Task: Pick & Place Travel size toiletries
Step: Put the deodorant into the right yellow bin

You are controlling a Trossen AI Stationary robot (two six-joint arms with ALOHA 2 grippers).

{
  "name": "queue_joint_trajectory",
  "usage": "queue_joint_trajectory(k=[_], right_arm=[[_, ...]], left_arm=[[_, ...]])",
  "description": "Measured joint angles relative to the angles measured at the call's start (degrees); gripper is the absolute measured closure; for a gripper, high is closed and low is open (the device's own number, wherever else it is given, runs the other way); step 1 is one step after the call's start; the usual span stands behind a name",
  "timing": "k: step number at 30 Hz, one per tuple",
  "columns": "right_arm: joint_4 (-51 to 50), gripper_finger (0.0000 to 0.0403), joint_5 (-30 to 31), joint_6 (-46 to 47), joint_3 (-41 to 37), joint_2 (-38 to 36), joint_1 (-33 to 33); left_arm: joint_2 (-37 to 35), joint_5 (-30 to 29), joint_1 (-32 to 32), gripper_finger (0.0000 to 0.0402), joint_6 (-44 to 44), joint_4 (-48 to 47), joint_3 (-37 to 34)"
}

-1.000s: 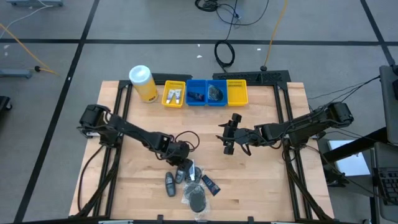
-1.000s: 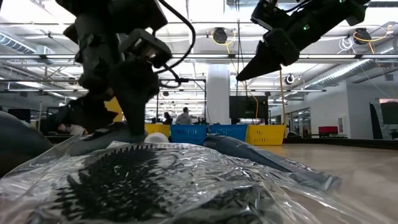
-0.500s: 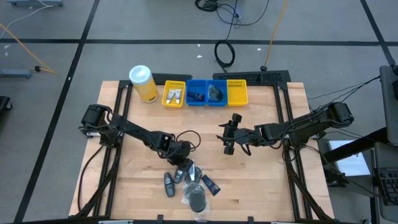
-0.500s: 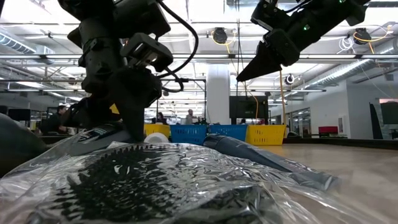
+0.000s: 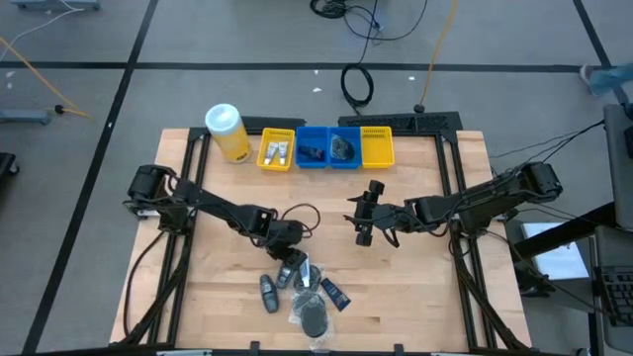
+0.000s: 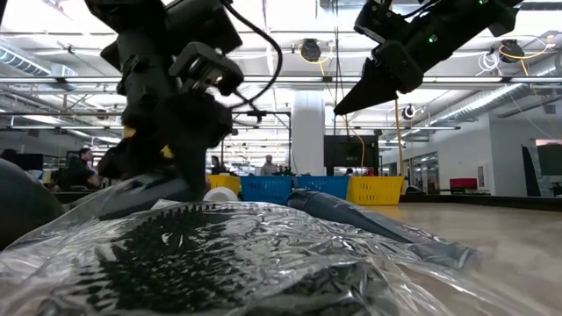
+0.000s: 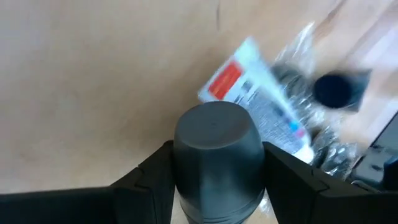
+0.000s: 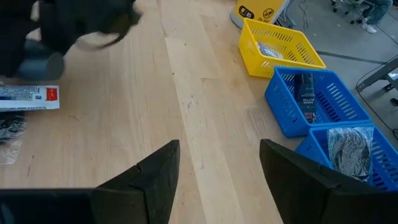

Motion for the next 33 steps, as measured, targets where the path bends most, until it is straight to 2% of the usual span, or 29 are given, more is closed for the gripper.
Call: queue_joint_trajectory(k=[10, 14, 17, 22, 28, 33], right_arm=[[-0.1, 0.0188, 0.0, 0.8, 0.0, 0.0, 0.0], [1.0, 0.0188, -1.6, 2.9, 0.0, 0.0, 0.0], [3.2, 0.0188, -7.0, 4.1, 0.0, 0.0, 0.0], [7.7, 0.0188, -15.1, 4.6, 0.0, 0.0, 0.0], [9.7, 0.0188, -16.5, 5.6, 0.0, 0.0, 0.0], [10.9, 0.0188, -16.4, 6.0, 0.0, 0.0, 0.0]], left_arm=[[-9.9, -3.3, 2.9, 0.0213, 4.7, 1.0, 0.1], [-14.0, -8.5, 3.9, 0.0213, 8.5, 1.1, 0.2], [-16.5, -12.4, 4.7, 0.0213, 13.2, 1.4, 0.2], [-17.9, -19.8, 5.3, 0.0213, 23.4, 7.0, 0.2], [-17.6, -28.1, 5.3, 0.0213, 34.7, 16.0, 0.2], [-17.5, -32.4, 5.3, 0.0213, 40.4, 21.3, 0.2]])
